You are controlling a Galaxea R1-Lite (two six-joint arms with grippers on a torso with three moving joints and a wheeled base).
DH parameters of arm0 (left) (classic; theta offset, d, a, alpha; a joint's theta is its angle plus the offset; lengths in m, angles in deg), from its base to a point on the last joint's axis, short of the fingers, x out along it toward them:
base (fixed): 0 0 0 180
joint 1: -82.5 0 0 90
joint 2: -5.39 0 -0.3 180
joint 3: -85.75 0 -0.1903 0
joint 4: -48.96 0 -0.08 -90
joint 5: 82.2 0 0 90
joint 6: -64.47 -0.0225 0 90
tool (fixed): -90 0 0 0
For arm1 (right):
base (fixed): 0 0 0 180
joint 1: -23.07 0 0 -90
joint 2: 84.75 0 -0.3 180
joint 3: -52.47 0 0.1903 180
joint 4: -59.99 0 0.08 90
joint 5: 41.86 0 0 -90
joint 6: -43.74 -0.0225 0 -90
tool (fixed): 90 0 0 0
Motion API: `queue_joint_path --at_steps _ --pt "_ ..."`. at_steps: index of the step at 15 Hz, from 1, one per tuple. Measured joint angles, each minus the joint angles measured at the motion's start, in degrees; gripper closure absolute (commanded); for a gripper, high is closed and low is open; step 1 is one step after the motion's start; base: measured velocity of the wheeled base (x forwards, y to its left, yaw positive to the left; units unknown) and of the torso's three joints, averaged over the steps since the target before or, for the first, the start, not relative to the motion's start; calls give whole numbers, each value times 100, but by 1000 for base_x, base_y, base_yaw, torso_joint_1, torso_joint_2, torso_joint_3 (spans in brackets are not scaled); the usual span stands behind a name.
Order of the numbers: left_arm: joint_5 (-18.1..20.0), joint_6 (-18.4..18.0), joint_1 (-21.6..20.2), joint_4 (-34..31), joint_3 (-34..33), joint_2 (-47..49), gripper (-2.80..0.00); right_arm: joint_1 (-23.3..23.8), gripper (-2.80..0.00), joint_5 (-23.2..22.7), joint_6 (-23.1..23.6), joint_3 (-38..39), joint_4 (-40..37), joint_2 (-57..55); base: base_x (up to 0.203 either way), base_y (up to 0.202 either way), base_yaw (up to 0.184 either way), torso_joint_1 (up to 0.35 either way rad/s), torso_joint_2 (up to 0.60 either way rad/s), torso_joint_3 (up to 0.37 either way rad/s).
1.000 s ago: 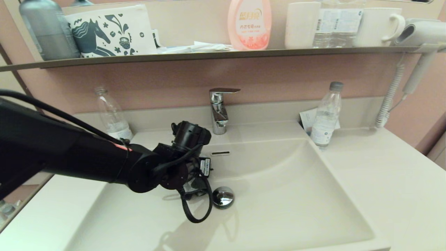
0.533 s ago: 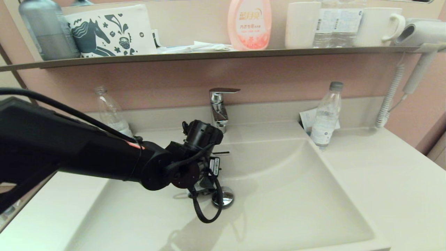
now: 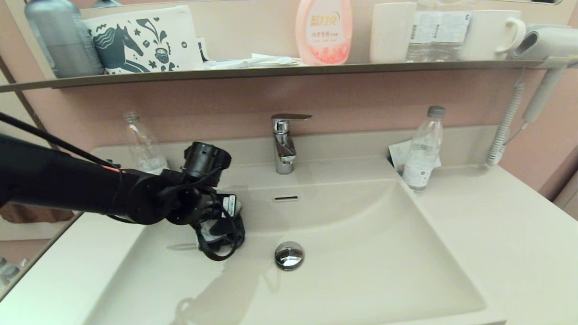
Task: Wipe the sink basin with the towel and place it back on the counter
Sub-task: Wipe the sink
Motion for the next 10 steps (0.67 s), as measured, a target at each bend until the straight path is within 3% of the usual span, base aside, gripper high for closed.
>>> queue_joint_path --at_steps 7,10 --pt "449 -70 -828 -1 -1138 -1043 0 0 0 1 0 0 0 0 0 0 0 0 0 0" --pt "576 -395 -1131 33 -1717 -1544 0 0 0 1 0 0 0 0 0 0 0 0 0 0"
